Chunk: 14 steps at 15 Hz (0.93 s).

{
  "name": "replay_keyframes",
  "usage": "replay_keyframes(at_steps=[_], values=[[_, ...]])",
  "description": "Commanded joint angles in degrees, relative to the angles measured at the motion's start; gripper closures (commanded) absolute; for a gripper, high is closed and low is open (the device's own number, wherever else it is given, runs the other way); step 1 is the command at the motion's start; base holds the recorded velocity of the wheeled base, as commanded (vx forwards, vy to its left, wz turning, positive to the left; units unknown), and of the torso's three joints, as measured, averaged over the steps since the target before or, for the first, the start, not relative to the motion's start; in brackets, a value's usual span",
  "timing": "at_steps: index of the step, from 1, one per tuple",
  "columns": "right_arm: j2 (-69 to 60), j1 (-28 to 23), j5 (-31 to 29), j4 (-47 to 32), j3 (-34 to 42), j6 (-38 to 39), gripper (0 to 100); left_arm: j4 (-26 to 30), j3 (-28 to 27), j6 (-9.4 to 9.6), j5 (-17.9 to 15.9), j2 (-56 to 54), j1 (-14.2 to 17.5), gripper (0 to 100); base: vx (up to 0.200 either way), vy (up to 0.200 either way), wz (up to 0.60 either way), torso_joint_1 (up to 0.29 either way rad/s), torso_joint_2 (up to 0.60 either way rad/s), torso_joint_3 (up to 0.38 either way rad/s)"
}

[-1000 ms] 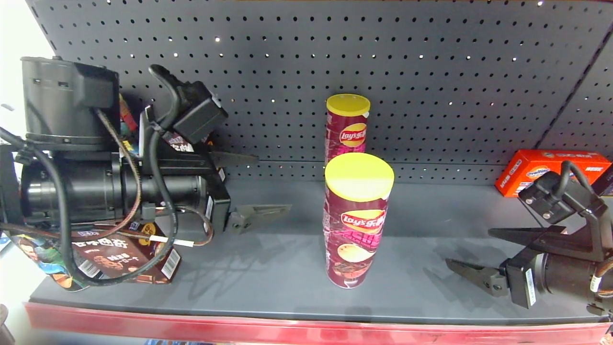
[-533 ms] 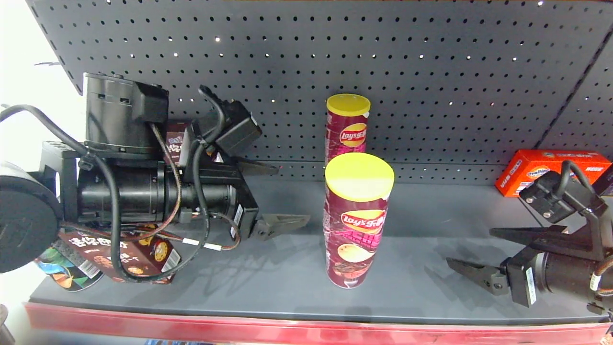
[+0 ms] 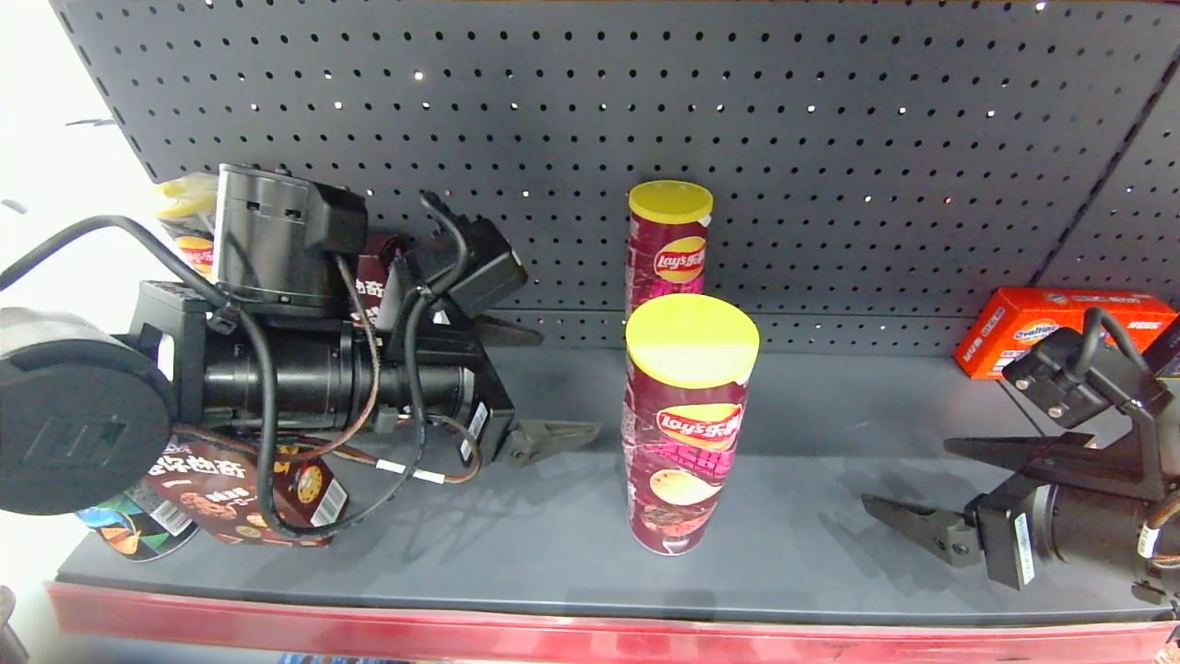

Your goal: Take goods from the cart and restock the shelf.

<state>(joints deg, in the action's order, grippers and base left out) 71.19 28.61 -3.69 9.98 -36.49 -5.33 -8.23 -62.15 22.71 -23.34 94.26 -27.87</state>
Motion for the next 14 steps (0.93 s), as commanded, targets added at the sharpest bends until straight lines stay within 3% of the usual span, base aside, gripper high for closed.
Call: replay_keyframes(at_steps=[1, 14], values=[[0.0, 0.0, 0.0, 0.0, -0.1, 0.0, 0, 0.0, -0.4, -0.04, 0.0, 1.1, -0.2, 0, 0.000, 0.000, 0.00, 0.000, 0.00, 0.000], [-0.1, 0.0, 0.1, 0.0, 0.0, 0.0, 0, 0.0, -2.5, -0.12, 0.2, 4.6, -3.0, 0, 0.000, 0.000, 0.00, 0.000, 0.00, 0.000]])
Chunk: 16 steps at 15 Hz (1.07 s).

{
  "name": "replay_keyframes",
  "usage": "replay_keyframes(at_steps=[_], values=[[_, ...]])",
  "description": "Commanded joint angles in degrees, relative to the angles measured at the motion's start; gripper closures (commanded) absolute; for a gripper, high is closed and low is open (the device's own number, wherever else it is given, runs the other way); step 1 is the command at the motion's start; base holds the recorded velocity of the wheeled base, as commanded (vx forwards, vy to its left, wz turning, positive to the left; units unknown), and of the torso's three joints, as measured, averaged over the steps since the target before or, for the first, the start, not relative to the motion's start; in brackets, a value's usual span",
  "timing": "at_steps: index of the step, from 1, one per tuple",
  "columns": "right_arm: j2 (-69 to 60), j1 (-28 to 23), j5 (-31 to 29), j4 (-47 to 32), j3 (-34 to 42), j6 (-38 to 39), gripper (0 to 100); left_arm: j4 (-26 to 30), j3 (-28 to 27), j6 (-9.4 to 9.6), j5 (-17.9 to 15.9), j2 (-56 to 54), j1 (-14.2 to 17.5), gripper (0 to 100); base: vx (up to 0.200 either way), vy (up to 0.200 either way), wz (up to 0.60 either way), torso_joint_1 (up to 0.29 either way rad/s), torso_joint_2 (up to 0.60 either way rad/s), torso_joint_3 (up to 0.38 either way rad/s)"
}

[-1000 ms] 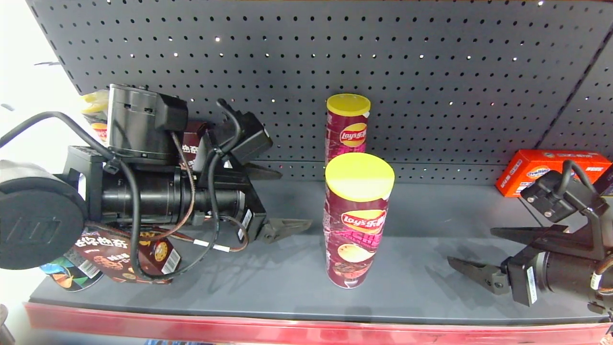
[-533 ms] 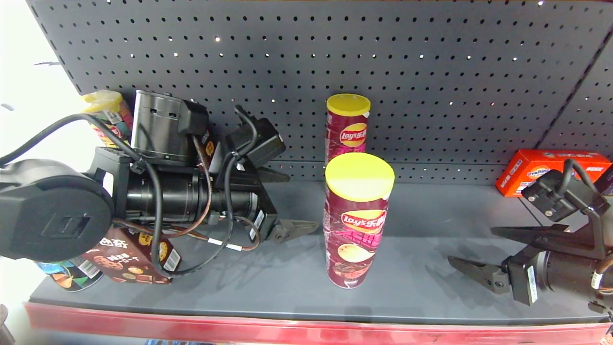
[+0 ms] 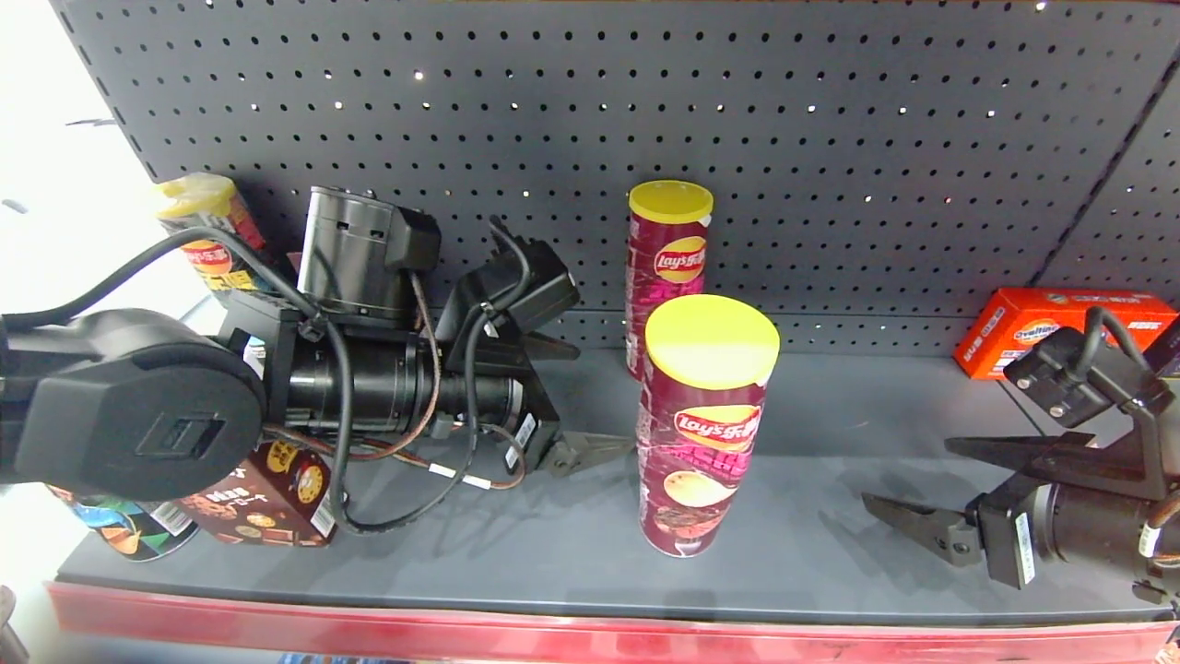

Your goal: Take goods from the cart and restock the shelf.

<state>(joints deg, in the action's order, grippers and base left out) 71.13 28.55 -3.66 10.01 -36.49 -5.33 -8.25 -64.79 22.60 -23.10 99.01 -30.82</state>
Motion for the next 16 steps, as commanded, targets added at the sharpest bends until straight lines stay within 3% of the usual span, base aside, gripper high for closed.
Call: replay_keyframes(at_steps=[1, 8, 16], values=[[0.1, 0.0, 0.1, 0.0, -0.2, 0.0, 0, 0.0, 0.5, -0.01, 0.0, -0.4, 0.0, 0, 0.000, 0.000, 0.00, 0.000, 0.00, 0.000], [5.3, 5.1, 0.4, 0.0, -5.7, -0.1, 0, 0.3, 2.7, -0.19, 0.0, -3.9, 0.7, 0, 0.000, 0.000, 0.00, 0.000, 0.00, 0.000], [11.9, 5.9, 0.4, 2.2, -11.3, -0.1, 0, 0.1, 2.4, -0.28, 0.0, -4.2, 0.6, 0, 0.000, 0.000, 0.00, 0.000, 0.00, 0.000]])
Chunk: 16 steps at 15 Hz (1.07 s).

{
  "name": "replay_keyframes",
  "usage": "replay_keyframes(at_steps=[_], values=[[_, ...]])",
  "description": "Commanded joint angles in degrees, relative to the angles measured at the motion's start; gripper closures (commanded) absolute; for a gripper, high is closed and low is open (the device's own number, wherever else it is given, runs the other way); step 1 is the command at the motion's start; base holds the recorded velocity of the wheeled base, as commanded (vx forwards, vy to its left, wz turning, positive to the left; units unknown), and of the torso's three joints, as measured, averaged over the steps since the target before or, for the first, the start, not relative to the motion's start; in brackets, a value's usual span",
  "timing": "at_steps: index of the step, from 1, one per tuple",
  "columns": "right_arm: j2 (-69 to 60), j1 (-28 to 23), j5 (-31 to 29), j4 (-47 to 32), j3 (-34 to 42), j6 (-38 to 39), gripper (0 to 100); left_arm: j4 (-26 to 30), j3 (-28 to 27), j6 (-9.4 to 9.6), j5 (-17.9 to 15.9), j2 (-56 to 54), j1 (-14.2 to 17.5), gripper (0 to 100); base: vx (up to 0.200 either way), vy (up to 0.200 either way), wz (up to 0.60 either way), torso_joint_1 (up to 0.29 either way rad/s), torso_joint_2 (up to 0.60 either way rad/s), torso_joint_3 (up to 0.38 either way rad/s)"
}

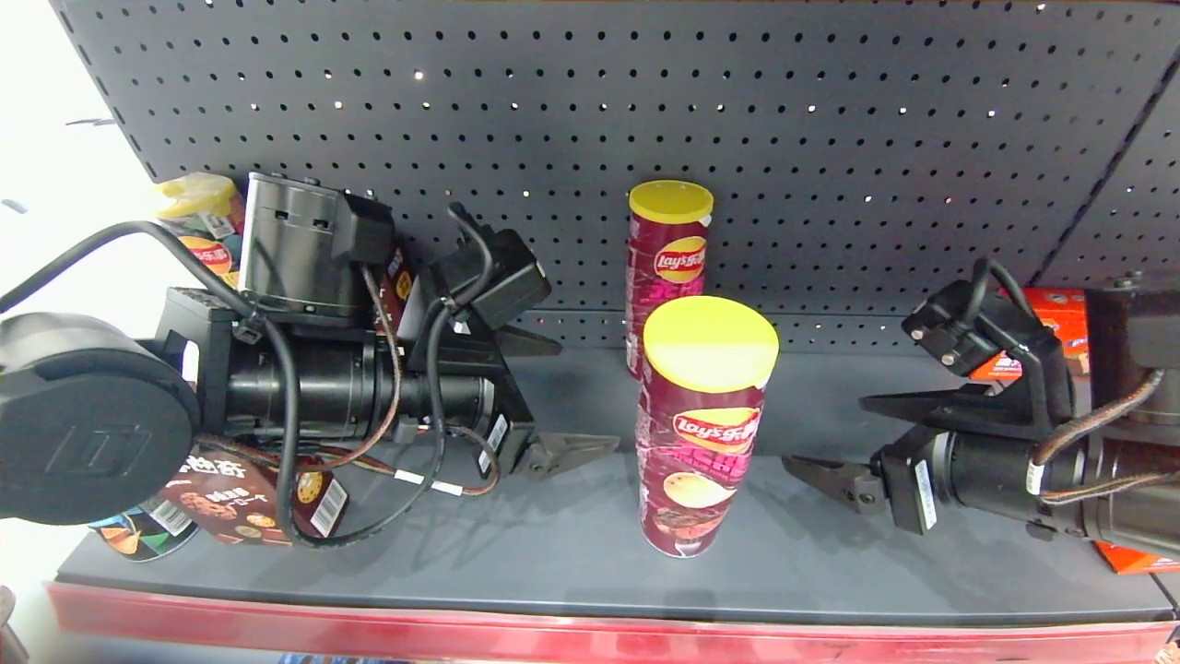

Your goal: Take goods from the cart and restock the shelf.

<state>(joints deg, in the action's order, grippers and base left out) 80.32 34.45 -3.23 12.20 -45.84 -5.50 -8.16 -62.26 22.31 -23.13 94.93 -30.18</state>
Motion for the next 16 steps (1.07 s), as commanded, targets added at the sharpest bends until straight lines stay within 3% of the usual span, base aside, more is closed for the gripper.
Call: replay_keyframes(at_steps=[1, 7, 16], values=[[3.5, 0.3, 0.0, 0.0, -2.9, 0.0, 0, 0.0, -0.1, 0.02, 0.0, -0.1, -0.1, 0, 0.000, 0.000, 0.00, 0.000, 0.00, 0.000], [5.9, 3.9, -0.2, 0.2, -4.6, 0.0, 0, 0.0, -0.1, 0.02, 0.0, -0.2, 0.0, 0, 0.000, 0.000, 0.00, 0.000, 0.00, 0.000], [4.3, 4.0, -0.2, 0.2, -2.3, 0.0, 0, 0.0, -0.1, 0.02, 0.1, 0.0, 0.0, 0, 0.000, 0.000, 0.00, 0.000, 0.00, 0.000]])
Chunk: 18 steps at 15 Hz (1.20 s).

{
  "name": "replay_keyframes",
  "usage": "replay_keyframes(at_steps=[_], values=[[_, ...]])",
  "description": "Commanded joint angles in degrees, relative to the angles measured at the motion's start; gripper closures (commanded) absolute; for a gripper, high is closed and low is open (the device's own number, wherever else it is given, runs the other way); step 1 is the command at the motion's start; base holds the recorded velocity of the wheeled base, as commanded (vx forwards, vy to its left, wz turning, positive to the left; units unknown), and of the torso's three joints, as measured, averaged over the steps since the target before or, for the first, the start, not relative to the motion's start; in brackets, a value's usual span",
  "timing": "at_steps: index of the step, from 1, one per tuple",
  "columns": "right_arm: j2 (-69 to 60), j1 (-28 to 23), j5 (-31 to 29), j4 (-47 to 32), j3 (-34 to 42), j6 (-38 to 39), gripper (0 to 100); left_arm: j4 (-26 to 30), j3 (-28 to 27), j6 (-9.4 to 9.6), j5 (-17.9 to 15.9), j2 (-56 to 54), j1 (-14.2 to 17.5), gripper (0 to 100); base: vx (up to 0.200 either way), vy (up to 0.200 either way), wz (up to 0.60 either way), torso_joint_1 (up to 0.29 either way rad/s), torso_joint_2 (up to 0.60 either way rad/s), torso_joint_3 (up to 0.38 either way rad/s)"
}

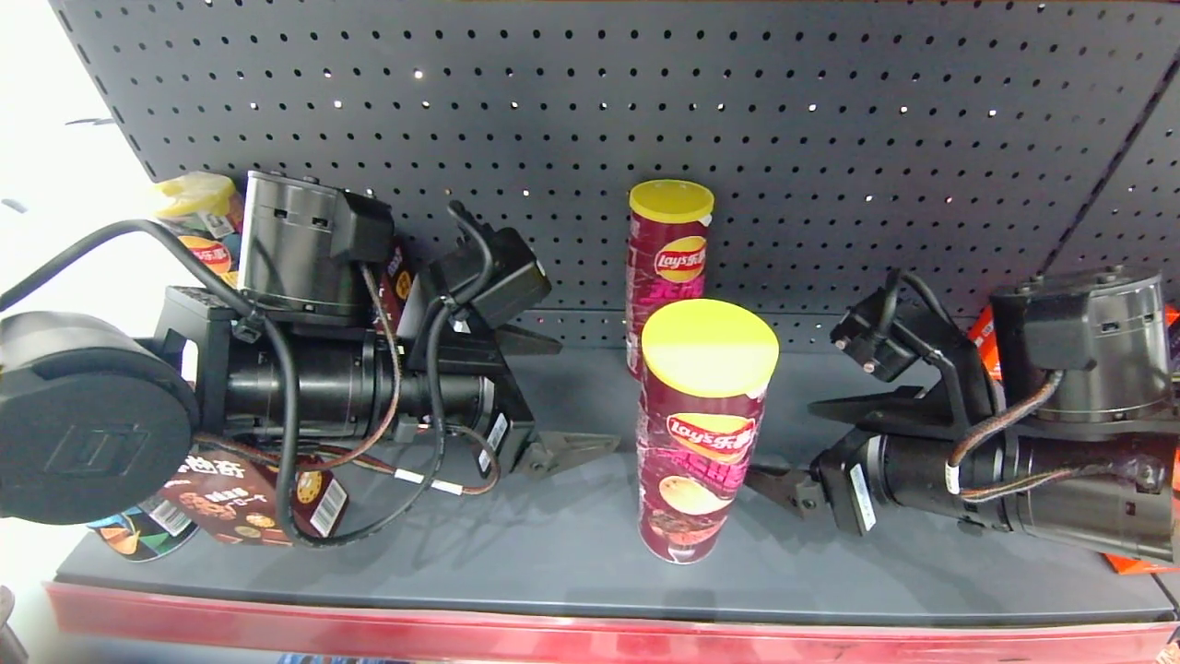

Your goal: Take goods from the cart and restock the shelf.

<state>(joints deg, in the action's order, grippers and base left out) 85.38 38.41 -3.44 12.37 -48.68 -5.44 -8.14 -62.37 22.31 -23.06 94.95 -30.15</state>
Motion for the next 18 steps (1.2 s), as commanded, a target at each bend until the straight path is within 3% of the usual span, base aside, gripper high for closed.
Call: replay_keyframes(at_steps=[1, 18], values=[[-1.1, 0.0, 0.0, 0.0, 1.1, 0.0, 0, 0.0, 0.1, 0.02, 0.0, 0.0, 0.0, 0, 0.000, 0.000, 0.00, 0.000, 0.00, 0.000], [-2.0, 2.0, 0.2, 0.0, 2.0, -0.1, 0, 0.0, 0.1, -0.07, -0.1, 0.0, 0.2, 0, 0.000, 0.000, 0.00, 0.000, 0.00, 0.000]])
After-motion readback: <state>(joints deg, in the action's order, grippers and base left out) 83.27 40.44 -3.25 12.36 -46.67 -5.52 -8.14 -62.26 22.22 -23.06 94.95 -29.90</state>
